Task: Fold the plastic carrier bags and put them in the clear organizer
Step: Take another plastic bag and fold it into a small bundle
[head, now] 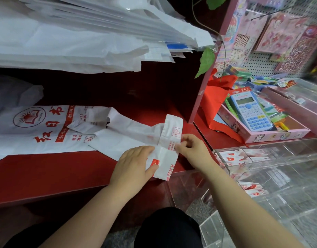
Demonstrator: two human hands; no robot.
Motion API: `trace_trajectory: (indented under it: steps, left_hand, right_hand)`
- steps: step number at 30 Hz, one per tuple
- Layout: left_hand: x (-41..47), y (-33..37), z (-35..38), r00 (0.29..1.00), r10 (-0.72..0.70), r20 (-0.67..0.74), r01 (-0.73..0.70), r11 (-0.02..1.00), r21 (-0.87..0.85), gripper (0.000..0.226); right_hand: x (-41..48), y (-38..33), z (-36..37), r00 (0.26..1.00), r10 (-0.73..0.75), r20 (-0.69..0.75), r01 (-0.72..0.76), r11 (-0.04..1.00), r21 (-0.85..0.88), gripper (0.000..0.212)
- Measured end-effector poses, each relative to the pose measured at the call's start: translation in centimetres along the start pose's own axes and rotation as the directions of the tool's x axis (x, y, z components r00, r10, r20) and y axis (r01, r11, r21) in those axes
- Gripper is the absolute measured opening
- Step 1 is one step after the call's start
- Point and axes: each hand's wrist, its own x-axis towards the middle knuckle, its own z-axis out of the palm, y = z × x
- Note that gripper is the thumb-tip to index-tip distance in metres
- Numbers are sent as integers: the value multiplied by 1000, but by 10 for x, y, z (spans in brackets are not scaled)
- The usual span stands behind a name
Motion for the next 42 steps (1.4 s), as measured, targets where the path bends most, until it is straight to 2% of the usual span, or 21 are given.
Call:
trace_trajectory:
  steps: [2, 5, 6, 8, 11, 12, 15, 18, 20, 22, 26, 29, 32, 34, 35, 36, 39, 42]
  left_hand:
    - [2, -5, 3, 996, -3, 84, 0, 999, 35, 47]
    - [4, -4, 3, 987, 16, 158, -29, 996, 79, 45]
    - [4, -4, 4, 983, 13, 185, -31, 995, 95, 45]
    - [4, -4, 2, 975, 5, 221, -30, 993, 111, 44]
    - [4, -5, 2, 972, -4, 236, -20, 995, 97, 44]
    - [4, -5, 2, 971, -3, 238, -20, 995, 98, 44]
    - [5, -5, 2, 970, -11, 241, -12, 996, 92, 51]
    - [6, -5, 1, 965, -14, 262, -15, 994, 109, 95]
    - [6, -6, 1, 962, -18, 272, -16, 992, 124, 101]
    - [6, -5, 1, 959, -16, 283, -23, 991, 132, 101]
    - [4, -3, 1, 955, -27, 294, -18, 989, 149, 93]
    - [3, 1, 2, 954, -44, 298, -13, 982, 189, 97]
    - [3, 3, 3, 954, -54, 295, -21, 969, 247, 99]
    - [3, 6, 1, 961, -24, 275, -47, 968, 248, 82]
    - [2, 9, -1, 962, 9, 273, -78, 967, 244, 68]
    - [2, 14, -3, 960, 48, 275, -113, 968, 225, 59]
    - [4, 26, -1, 937, 163, 310, -219, 963, 157, 55]
    - [11, 29, 5, 931, 166, 325, -212, 971, 113, 55]
  right_hand:
    - [7, -4, 2, 997, 64, 35, -64, 998, 14, 24]
    - [18, -14, -2, 992, 97, 84, -118, 950, 290, 69]
    - [21, -17, -7, 992, 97, 87, -121, 930, 346, 71]
    - [29, -20, -17, 992, 83, 93, -106, 954, 281, 55]
    - [41, -21, -26, 979, 74, 189, -111, 975, 192, 22]
    - [45, -19, -27, 976, 67, 207, -102, 981, 167, 18]
    - [56, -15, -30, 983, 36, 182, -50, 996, 74, 25]
    - [61, -7, -25, 993, 5, 116, 4, 997, -76, 30]
    - [62, -3, -17, 998, -5, 66, 16, 987, -162, 20]
    - [62, -1, -10, 999, -20, -31, 14, 987, -162, 12]
    - [55, -6, -16, 960, 62, -273, -115, 976, -184, 29]
    - [44, -4, -24, 960, 209, -189, -252, 937, -242, 35]
    - [36, -11, -23, 957, 269, -105, -289, 884, -367, 29]
    - [35, -17, -20, 952, 295, -82, -299, 839, -455, 22]
    - [35, -20, -18, 948, 308, -73, -305, 827, -472, 25]
    - [35, -22, -16, 945, 320, -72, -314, 823, -473, 28]
    - [38, -19, -8, 953, 282, -109, -302, 876, -375, 29]
    - [36, -15, -4, 965, 210, -155, -231, 964, -132, 29]
